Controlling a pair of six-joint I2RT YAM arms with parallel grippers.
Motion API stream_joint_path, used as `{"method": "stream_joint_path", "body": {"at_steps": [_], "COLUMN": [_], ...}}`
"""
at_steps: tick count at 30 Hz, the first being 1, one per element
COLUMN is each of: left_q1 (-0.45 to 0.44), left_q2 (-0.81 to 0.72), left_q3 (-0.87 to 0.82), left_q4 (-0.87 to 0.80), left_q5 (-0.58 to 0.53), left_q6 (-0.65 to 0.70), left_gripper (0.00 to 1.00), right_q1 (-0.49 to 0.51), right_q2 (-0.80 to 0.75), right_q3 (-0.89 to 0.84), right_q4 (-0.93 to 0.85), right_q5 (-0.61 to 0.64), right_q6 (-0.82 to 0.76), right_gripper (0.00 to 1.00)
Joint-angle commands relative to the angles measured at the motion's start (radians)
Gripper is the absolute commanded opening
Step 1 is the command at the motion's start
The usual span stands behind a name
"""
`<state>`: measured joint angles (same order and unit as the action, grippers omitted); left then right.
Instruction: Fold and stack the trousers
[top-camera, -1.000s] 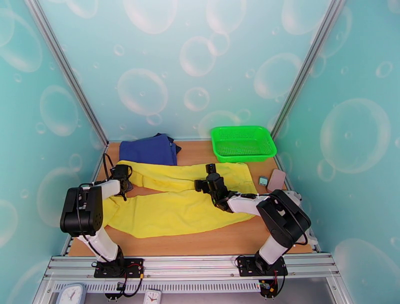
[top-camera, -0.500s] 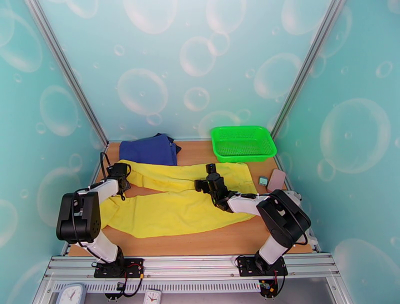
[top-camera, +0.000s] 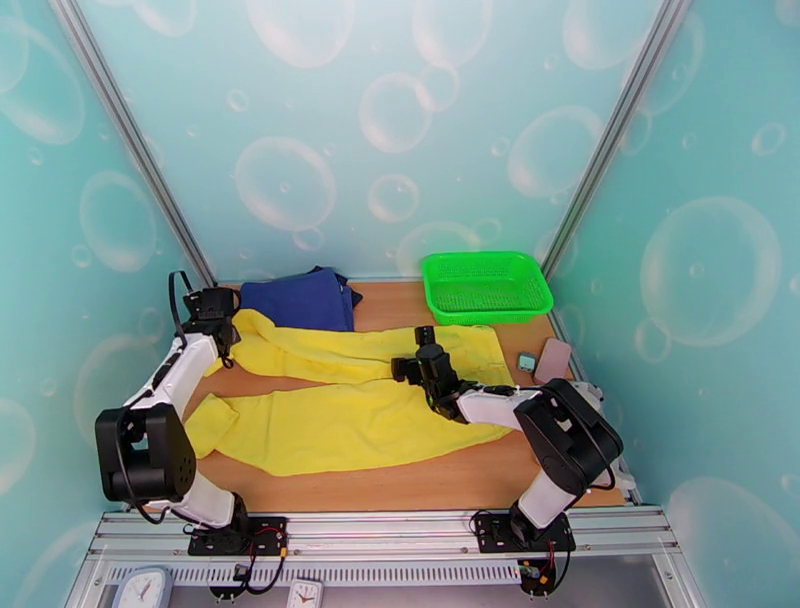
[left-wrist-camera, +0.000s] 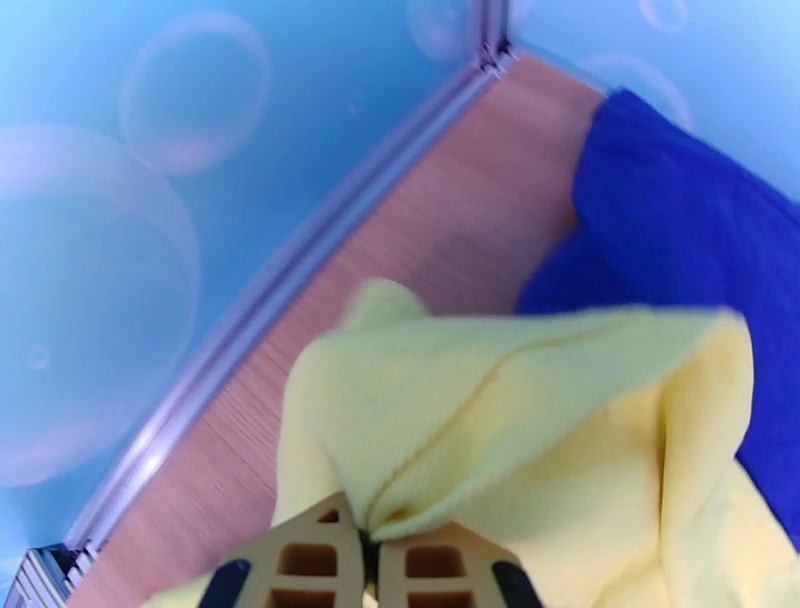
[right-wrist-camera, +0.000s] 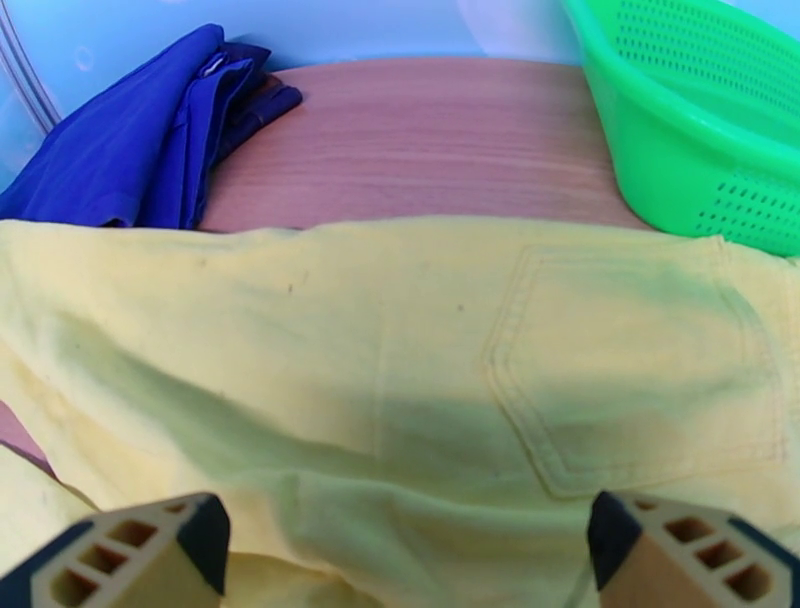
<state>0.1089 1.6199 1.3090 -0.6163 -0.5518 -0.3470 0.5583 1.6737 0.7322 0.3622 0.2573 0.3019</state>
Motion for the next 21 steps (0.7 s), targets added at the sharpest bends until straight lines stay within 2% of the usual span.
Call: {"method": "stream_joint_path", "body": {"at_steps": [1,6,8,10,11,13,14,17,21], "left_q1": [0.055,0.122,0.144,0.154,0.16,0.171,0.174,0.175,0.172], "left_q2": [0.069,0.21,0.269,0.314,0.334,0.366,0.381,0.388,0.307], "left_q3": [0.072,0.167,0.207,0.247,0.272,0.317,0.344,0.381,0.316], "left_q4": [-0.076,-0.072,-0.069,-0.052,-0.042,-0.025,-0.018,0.025,0.078], "left_q5": [-0.013,0.053,0.092,0.083,0.081,0.087,0.074,0.038,0.018], "left_q6": [0.028,0.026,0.019,0.016,0.009,-0.001,0.0,0.028,0.056], "left_gripper": [0.0,0.0,0.04,0.04,0.09,0.35,0.42,0.54,0.58], "right_q1": [-0.016,-0.047,-0.055,-0.055,-0.055,-0.055,-0.057,-0.057,-0.059], "right_q2": [-0.013,0.011,0.006,0.004,0.002,0.004,0.007,0.009,0.018], "right_q3": [-0.014,-0.001,-0.008,-0.01,-0.011,-0.01,-0.006,-0.006,-0.005], "right_q4": [0.023,-0.011,-0.002,0.0,0.001,0.003,0.0,0.001,0.009], "right_q5": [-0.006,-0.01,-0.012,-0.012,-0.012,-0.009,-0.007,-0.006,-0.003], "right_q6": [0.012,0.042,0.042,0.04,0.038,0.032,0.029,0.027,0.023], "right_gripper": [0.99,0.99,0.99,0.99,0.99,0.99,0.99,0.99,0.99]}}
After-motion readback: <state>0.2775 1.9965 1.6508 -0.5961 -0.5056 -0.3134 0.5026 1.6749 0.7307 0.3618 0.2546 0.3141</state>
